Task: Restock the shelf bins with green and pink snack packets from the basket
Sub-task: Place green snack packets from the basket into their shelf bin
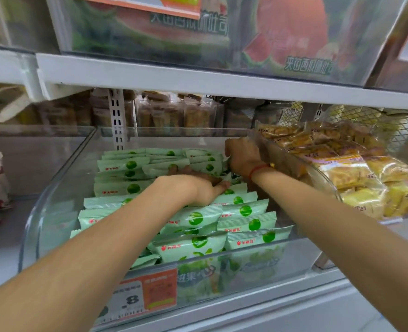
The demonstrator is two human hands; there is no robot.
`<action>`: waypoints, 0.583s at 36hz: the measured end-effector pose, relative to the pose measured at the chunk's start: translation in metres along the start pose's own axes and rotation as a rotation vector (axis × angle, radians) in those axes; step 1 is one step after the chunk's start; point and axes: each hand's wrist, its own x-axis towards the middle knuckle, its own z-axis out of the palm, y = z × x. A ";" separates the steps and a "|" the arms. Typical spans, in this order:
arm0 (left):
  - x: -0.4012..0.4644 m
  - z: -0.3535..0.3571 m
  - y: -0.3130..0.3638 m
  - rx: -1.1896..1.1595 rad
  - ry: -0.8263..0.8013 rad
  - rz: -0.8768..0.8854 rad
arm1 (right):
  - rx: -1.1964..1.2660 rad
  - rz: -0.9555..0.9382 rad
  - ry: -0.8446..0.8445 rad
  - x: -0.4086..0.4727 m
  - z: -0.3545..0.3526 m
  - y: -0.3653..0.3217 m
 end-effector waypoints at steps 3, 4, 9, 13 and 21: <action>0.000 -0.002 0.000 0.000 0.001 0.000 | 0.019 -0.031 -0.011 0.003 0.000 0.003; 0.000 -0.002 0.000 -0.002 0.000 0.000 | 0.040 -0.047 -0.026 0.003 -0.003 0.004; 0.001 0.000 -0.002 -0.024 0.003 0.010 | 0.138 -0.066 0.065 -0.005 -0.020 0.013; 0.002 0.001 -0.003 -0.025 0.003 0.012 | 0.065 -0.140 -0.143 -0.010 -0.018 0.019; 0.007 0.004 -0.004 -0.028 0.017 0.029 | 0.282 -0.063 -0.150 0.003 0.002 0.012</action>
